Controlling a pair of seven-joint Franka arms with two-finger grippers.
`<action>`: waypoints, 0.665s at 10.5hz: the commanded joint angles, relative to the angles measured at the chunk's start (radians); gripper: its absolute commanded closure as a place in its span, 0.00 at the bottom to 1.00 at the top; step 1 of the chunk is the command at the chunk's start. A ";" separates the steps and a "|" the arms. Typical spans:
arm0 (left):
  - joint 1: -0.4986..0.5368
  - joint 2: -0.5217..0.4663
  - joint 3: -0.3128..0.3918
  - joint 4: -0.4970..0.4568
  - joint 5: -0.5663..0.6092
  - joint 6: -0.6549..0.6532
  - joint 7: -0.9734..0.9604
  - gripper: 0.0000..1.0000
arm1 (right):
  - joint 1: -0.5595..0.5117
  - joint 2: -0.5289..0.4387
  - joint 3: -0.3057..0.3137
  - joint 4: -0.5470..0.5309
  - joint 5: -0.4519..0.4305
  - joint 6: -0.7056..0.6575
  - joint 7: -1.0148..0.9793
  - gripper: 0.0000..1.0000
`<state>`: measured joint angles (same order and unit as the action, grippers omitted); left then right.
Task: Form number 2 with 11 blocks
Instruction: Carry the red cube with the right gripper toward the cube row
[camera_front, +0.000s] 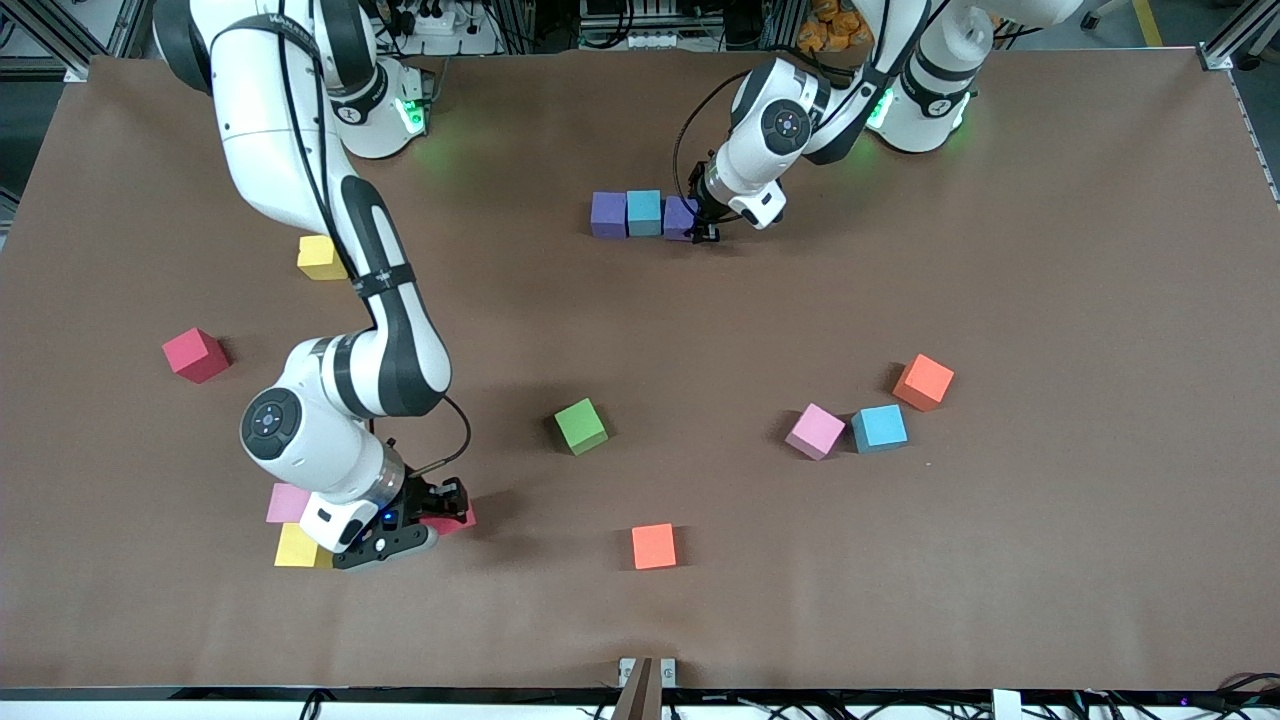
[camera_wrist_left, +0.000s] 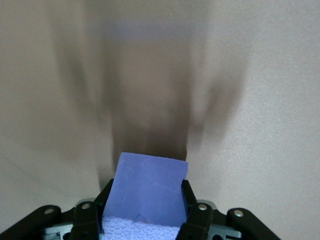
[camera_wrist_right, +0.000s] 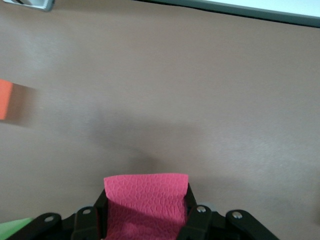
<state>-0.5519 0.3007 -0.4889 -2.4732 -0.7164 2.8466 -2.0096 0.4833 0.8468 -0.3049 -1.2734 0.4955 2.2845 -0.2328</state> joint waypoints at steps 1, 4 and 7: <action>-0.014 0.015 -0.016 0.013 -0.043 0.025 -0.011 0.73 | 0.012 -0.041 -0.002 -0.014 0.009 -0.036 0.036 0.74; -0.019 0.029 -0.017 0.019 -0.043 0.025 -0.008 0.71 | 0.017 -0.074 0.000 -0.020 0.009 -0.043 0.040 0.74; -0.025 0.047 -0.017 0.033 -0.043 0.025 -0.008 0.01 | 0.049 -0.087 -0.003 -0.023 0.009 -0.043 0.062 0.74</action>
<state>-0.5669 0.3247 -0.4998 -2.4628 -0.7279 2.8520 -2.0096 0.5110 0.7854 -0.3051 -1.2736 0.4954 2.2490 -0.1980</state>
